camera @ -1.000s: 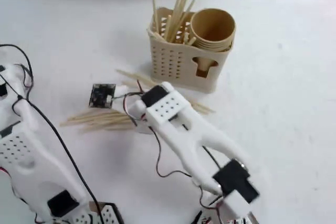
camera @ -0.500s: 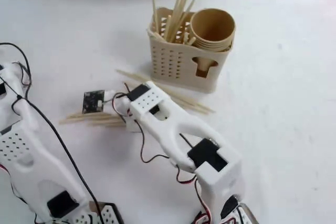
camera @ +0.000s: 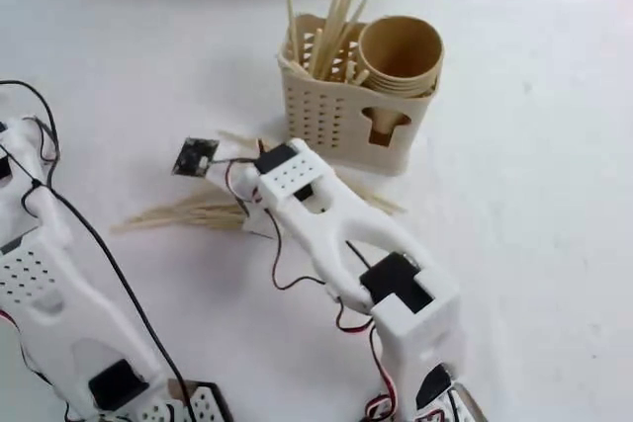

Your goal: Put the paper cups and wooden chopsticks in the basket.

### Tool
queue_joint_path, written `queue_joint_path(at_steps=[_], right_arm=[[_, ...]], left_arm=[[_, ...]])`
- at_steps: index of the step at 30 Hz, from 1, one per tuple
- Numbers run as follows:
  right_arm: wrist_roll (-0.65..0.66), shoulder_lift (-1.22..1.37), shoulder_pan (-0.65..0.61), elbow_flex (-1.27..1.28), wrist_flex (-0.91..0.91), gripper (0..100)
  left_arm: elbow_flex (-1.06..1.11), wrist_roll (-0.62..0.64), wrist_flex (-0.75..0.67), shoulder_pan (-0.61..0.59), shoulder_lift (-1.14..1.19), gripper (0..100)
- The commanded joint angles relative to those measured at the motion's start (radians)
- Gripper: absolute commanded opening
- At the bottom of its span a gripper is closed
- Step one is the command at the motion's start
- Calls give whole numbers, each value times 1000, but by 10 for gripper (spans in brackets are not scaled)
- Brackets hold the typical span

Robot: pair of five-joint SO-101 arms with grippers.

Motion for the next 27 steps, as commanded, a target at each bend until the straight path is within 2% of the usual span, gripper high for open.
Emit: queue_joint_path(at_steps=[1,10,18,27], right_arm=[[-51,-27,47,8,28,16],[-146,-375,76,124,22,16],[-155,-723,76,166,19,16],[-153,-1040,77,107,-143,16]], left_arm=[[23,-9,-2,-36,61,80],[23,-9,-2,-36,61,80],[14,-5,-3,-33,88,80],[15,-8,-37,-22,104,80]])
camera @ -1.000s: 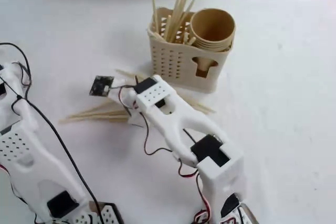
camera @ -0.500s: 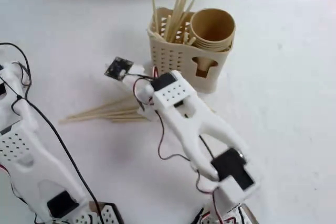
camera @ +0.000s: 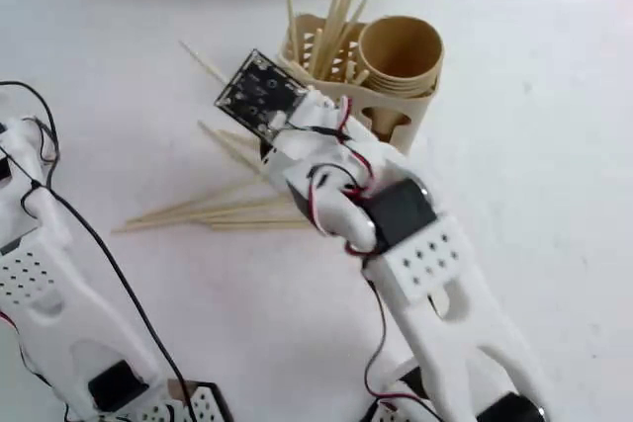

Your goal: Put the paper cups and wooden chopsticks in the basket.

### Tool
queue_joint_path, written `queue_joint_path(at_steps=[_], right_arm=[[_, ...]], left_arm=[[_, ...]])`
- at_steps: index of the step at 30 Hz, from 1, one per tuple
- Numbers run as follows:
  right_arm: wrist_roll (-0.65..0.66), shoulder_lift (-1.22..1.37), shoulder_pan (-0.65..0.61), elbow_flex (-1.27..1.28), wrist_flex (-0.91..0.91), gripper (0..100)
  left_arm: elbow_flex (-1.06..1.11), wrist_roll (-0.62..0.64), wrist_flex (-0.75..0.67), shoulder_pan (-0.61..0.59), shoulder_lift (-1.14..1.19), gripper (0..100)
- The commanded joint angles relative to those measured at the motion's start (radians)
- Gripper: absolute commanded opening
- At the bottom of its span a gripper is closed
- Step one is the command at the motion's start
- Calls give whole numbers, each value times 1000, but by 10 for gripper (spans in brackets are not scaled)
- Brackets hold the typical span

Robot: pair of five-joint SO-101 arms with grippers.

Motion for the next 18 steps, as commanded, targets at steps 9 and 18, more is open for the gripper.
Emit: queue_joint_path(at_steps=[9,18], right_arm=[[-112,-289,122,-49,-153,16],[-442,-274,300,-35,-475,16]], left_arm=[[15,-8,-26,-24,91,80],[21,-8,-26,-22,91,80]])
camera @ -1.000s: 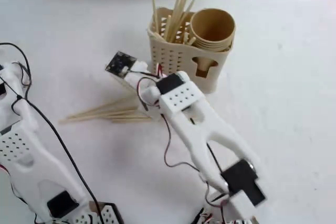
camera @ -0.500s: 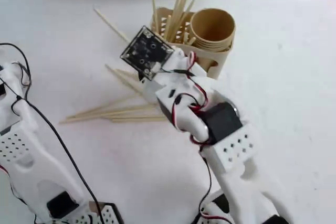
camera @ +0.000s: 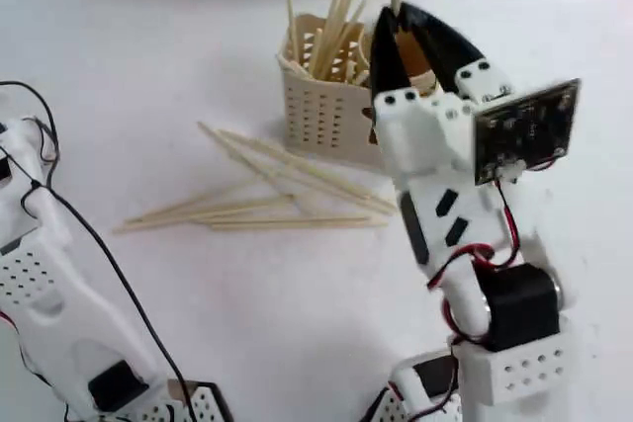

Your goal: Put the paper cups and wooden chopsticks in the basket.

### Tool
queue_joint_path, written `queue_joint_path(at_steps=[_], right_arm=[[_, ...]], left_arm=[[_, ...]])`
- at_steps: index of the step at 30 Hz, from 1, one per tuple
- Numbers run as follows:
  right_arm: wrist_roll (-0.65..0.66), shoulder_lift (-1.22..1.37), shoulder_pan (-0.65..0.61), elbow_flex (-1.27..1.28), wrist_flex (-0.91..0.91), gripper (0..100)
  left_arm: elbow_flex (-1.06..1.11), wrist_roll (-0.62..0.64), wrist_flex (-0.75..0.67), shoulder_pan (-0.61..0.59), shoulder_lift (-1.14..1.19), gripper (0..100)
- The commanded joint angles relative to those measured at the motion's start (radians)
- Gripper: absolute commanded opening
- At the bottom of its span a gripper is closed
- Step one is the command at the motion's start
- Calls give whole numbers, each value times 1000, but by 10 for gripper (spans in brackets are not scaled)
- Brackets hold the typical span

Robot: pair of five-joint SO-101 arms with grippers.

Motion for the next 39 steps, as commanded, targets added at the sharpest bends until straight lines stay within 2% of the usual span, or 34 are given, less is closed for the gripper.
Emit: queue_joint_path(at_steps=[1,5,15,27,31,39], right_arm=[[-83,117,13,-35,-143,16],[-91,338,12,-92,-248,16],[-75,710,-54,-420,-223,17],[-71,717,-38,-410,-208,18],[5,674,22,-404,-194,17],[-18,673,30,-354,-183,17]], left_arm=[[21,-8,-26,-22,93,80],[21,-8,-26,-22,93,80],[20,-8,-26,-22,93,80],[20,-8,-26,-22,93,80],[20,-8,-26,-22,93,80],[18,-8,-26,-22,93,80]])
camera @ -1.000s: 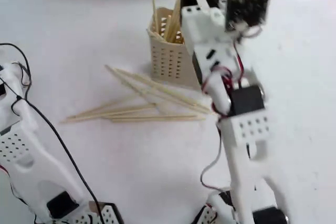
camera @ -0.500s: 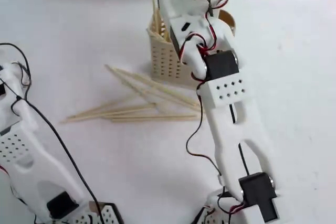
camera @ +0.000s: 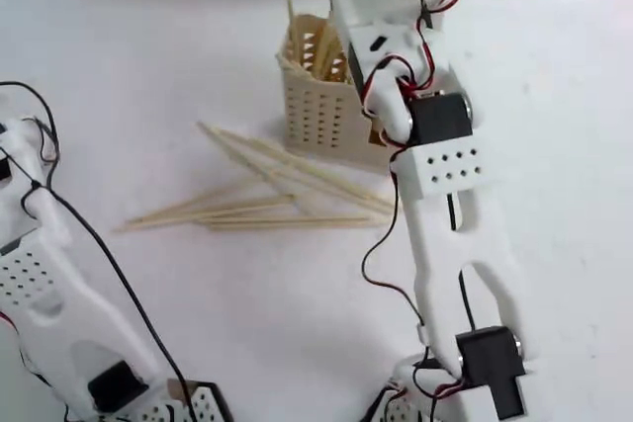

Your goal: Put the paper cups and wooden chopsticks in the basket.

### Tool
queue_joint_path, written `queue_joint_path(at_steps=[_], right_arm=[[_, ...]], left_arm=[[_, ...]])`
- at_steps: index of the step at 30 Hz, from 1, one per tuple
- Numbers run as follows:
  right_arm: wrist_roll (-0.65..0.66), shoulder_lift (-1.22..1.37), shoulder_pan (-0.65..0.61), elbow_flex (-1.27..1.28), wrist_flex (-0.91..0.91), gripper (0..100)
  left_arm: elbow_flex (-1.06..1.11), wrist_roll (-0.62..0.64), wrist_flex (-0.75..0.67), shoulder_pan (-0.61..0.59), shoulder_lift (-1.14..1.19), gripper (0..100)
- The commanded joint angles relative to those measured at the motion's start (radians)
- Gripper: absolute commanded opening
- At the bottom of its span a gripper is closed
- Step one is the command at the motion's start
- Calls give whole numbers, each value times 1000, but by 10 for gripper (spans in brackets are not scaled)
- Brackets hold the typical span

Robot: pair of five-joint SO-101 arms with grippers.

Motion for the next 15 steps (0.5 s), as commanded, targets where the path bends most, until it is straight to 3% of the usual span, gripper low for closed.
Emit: queue_joint_path(at_steps=[1,15], right_arm=[[3,-42,-8,12,-5,17],[3,-53,-12,137,-97,32]], left_arm=[[18,-8,-25,-22,88,80],[17,-8,-25,-22,88,80]])
